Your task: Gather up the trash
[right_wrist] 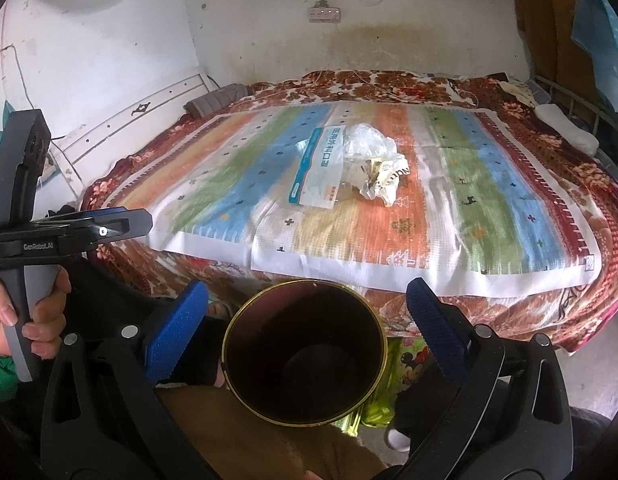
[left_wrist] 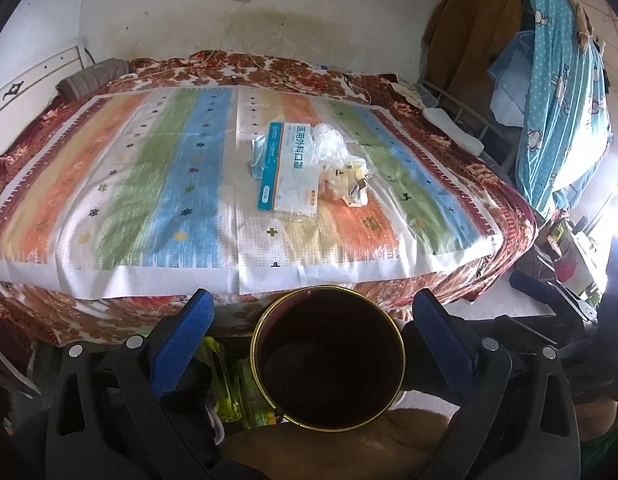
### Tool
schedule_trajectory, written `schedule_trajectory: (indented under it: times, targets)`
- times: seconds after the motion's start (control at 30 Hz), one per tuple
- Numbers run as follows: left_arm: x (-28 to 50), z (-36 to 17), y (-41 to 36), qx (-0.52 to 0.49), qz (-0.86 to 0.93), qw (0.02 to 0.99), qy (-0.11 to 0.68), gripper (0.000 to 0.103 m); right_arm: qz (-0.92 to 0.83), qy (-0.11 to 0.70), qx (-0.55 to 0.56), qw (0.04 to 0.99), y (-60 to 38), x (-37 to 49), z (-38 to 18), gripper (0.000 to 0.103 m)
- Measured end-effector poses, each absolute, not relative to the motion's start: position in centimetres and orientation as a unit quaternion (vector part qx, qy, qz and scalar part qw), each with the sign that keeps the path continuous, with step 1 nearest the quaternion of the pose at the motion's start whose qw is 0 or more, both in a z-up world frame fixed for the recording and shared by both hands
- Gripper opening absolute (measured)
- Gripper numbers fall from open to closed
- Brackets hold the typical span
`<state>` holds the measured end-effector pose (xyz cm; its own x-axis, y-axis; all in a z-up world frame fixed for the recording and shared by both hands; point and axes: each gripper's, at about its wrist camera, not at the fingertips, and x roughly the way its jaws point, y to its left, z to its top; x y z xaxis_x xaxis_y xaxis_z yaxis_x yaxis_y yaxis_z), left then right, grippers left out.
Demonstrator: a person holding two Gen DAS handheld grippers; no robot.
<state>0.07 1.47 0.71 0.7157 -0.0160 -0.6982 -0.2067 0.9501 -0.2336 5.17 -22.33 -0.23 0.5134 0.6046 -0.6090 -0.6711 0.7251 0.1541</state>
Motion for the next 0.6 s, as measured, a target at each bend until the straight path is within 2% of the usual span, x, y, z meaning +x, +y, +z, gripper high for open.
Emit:
schedule_trajectory:
  times: [0.6]
  targets:
    - [0.54, 0.98, 1.34, -0.146, 0.057, 0.911, 0.380, 0.097, 0.370, 0.329, -0.053, 0.867, -22.07, 5.02, 0.05, 0.094]
